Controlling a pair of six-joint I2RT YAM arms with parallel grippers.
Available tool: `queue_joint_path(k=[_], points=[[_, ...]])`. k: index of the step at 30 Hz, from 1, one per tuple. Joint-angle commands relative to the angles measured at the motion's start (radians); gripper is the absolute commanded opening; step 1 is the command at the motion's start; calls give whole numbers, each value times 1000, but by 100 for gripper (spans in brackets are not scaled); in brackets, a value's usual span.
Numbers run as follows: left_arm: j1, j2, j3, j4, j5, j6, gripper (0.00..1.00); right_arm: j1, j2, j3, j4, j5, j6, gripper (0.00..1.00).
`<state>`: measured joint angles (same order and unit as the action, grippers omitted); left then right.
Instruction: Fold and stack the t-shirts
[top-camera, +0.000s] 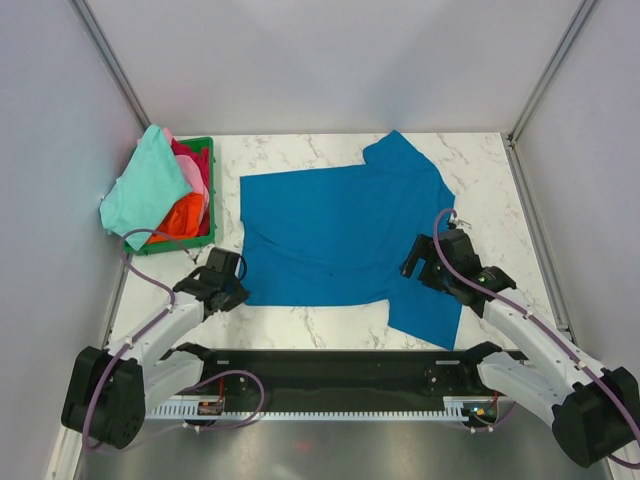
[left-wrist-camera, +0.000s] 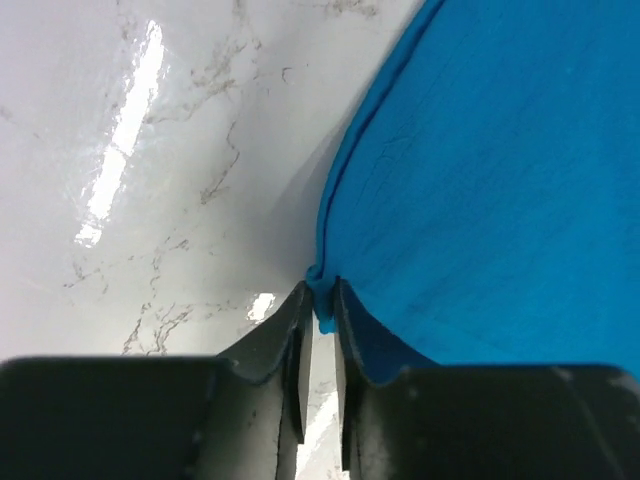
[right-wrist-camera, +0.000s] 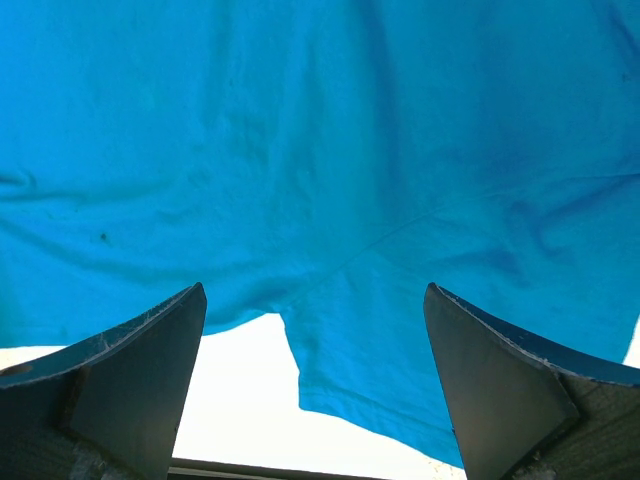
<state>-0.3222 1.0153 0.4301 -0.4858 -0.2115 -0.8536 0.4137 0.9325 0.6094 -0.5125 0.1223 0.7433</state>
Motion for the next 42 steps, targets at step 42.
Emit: queue_joint_path(k=[42], points=[[6,-185,-67,306,-172,172,2,206,149,-29,-150,193,286,97]])
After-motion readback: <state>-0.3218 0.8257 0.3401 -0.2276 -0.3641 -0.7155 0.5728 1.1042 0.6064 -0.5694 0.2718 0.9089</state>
